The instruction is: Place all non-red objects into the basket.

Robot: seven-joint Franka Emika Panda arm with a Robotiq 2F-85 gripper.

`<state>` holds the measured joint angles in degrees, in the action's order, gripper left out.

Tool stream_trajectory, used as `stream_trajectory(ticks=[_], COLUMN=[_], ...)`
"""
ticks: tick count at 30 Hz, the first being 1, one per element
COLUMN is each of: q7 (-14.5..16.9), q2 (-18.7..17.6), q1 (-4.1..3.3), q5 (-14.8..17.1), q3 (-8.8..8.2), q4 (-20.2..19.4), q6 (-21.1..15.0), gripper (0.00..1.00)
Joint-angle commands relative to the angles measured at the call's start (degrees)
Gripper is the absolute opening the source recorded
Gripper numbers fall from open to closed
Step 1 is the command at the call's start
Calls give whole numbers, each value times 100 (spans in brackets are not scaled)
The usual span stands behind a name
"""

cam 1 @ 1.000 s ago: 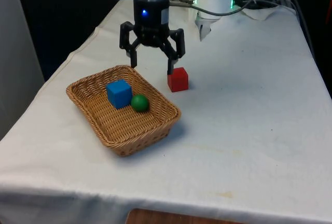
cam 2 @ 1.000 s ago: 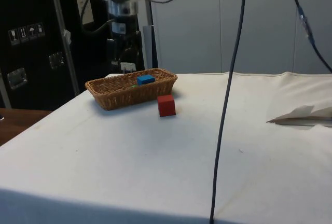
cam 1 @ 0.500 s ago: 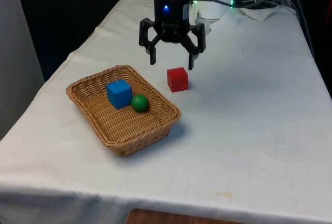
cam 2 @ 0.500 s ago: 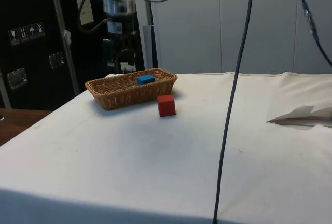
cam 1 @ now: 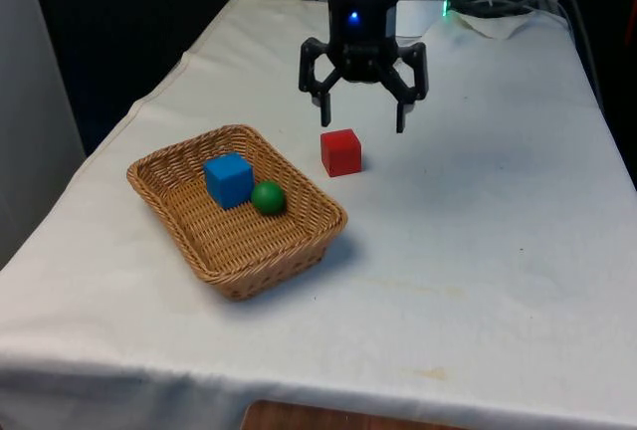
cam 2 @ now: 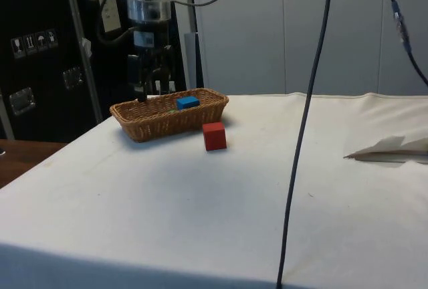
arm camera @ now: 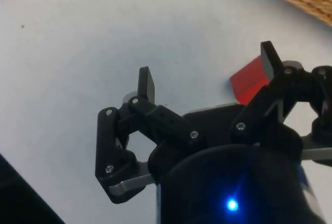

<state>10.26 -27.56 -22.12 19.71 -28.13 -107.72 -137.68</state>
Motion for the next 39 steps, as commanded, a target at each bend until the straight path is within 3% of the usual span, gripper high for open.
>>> stream_trajectory(ticks=[1, 3, 4, 5, 12, 13, 14, 21, 22, 23, 29, 30, 31, 38, 39], q7=[-40, -40, 0, -40, -34, 0, -34, -6, 11, 0, 52, 57, 63, 183, 201], q2=[57, 92, 57, 103, 201, 138, 223, 447, 407, 476, 676, 613, 699, 917, 865], q1=[-63, -69, -17, -74, -109, -52, -120, -109, -69, -109, -103, -69, -103, -103, -69], q5=[-40, -40, 0, -40, -63, -6, -74, -172, -138, -183, -252, -212, -258, -281, -229], q3=[0, 63, 86, 80, 206, 229, 223, 344, 372, 355, 441, 453, 447, 510, 527], q4=[-80, -120, -63, -132, -229, -143, -252, -481, -430, -510, -722, -647, -751, -991, -928], q6=[-46, -46, 0, -52, -46, 0, -46, -52, 0, -52, -52, 0, -52, -57, -6], gripper=[100, 100, 100, 100, 100, 100, 100, 100, 100, 100, 100, 100, 100, 100, 100])
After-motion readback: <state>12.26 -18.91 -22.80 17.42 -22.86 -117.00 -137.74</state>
